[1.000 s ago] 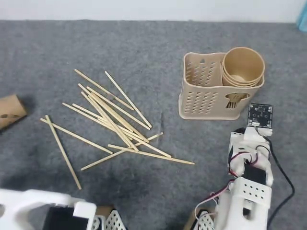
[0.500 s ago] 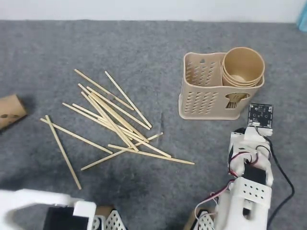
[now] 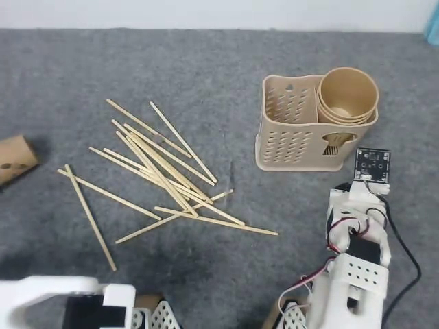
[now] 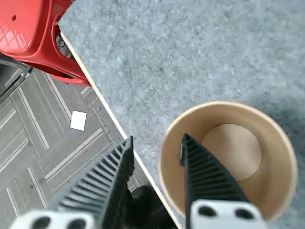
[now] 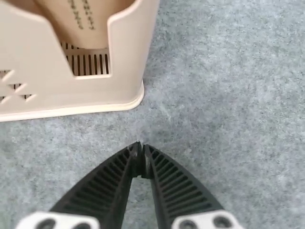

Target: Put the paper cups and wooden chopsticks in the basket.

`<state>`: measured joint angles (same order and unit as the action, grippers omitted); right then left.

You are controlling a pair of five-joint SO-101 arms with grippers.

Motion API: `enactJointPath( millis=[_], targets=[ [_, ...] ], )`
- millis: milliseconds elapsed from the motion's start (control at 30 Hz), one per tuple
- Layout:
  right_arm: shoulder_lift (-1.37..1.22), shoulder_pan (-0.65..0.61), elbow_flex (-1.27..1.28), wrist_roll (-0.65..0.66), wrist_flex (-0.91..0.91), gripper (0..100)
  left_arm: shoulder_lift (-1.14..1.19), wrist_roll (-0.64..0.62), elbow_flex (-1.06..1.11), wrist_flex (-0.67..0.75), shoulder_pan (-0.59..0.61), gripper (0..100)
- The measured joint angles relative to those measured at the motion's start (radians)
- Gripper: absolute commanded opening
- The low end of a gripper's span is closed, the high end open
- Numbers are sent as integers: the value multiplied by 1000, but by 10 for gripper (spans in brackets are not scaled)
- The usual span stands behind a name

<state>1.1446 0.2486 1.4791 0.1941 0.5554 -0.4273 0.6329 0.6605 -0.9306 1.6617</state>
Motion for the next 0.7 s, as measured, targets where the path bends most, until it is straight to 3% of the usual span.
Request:
enactJointPath(
  millis=[233, 367, 500, 700],
  targets=[
    [0, -2, 0, 11, 0, 13, 189, 2, -43, 31, -2, 156],
    [0, -2, 0, 11, 0, 13, 290, 6, -117, -23, -5, 133],
    [0, -2, 0, 11, 8, 12, 324, 6, -158, -101, -20, 3],
    [29, -2, 0, 11, 92, 8, 321, -2, -175, -183, -58, 12]
  ],
)
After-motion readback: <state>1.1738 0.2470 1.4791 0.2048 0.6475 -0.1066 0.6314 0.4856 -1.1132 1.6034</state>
